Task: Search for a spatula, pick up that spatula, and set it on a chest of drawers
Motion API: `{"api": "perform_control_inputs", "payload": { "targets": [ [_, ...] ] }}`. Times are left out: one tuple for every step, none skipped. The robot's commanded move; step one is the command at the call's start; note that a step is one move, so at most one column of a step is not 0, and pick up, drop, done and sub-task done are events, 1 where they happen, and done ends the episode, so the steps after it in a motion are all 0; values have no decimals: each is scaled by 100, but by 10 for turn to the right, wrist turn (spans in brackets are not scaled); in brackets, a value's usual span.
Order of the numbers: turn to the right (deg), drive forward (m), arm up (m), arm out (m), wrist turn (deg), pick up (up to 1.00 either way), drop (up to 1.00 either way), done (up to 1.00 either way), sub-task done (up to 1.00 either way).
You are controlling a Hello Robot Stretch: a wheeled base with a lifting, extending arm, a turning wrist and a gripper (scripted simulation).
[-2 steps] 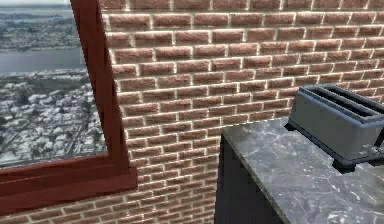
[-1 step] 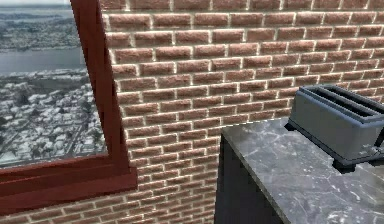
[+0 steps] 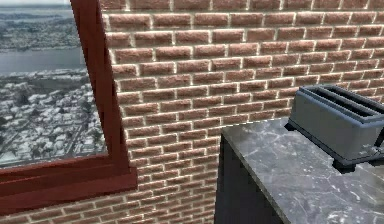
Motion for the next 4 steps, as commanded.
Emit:
{"api": "perform_control_inputs", "payload": {
  "targets": [
    [0, 0, 0, 0, 450, 0, 0, 0, 0],
    [0, 0, 0, 0, 300, 0, 0, 0, 0],
    [0, 0, 0, 2, 0, 0, 0, 0, 0],
    [0, 0, 0, 0, 0, 100, 0, 0, 0]
  ]
}}
